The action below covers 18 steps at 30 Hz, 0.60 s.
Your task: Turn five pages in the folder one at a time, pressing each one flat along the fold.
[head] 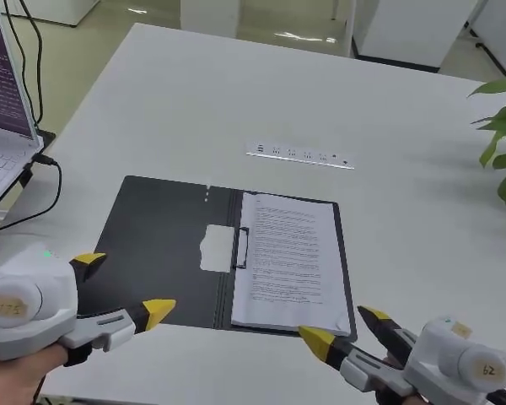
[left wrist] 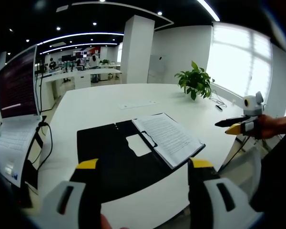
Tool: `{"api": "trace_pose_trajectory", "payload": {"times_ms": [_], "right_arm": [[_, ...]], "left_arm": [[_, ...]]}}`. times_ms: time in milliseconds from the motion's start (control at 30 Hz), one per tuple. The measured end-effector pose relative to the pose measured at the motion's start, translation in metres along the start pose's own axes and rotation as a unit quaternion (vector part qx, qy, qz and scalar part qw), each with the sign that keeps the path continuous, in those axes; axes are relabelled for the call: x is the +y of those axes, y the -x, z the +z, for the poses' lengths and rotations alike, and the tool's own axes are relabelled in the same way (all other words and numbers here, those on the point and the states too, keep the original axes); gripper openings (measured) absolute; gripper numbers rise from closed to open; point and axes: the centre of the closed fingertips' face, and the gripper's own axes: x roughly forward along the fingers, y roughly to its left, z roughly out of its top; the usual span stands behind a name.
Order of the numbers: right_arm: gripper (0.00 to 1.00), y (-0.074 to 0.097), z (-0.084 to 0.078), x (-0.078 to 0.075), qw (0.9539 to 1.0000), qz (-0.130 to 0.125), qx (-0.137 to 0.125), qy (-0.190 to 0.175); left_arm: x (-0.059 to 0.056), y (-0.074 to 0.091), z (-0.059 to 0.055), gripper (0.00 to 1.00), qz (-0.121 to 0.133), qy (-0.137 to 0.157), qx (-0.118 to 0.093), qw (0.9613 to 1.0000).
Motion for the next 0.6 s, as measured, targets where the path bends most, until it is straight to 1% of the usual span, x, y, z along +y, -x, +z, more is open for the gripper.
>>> {"api": "trace_pose_trajectory", "payload": {"times_ms": [333, 600], "right_arm": [[0.75, -0.0009, 0.001, 0.0027, 1.0, 0.003, 0.003, 0.004], [0.75, 0.0001, 0.0008, 0.0017, 0.9999, 0.003, 0.007, 0.008]], "left_arm": [[0.0019, 0.0001, 0.0023, 0.74, 0.003, 0.002, -0.004, 1.0], [0.0022, -0.0001, 0.0045, 0.74, 0.001, -0.002, -0.006, 1.0]]}}
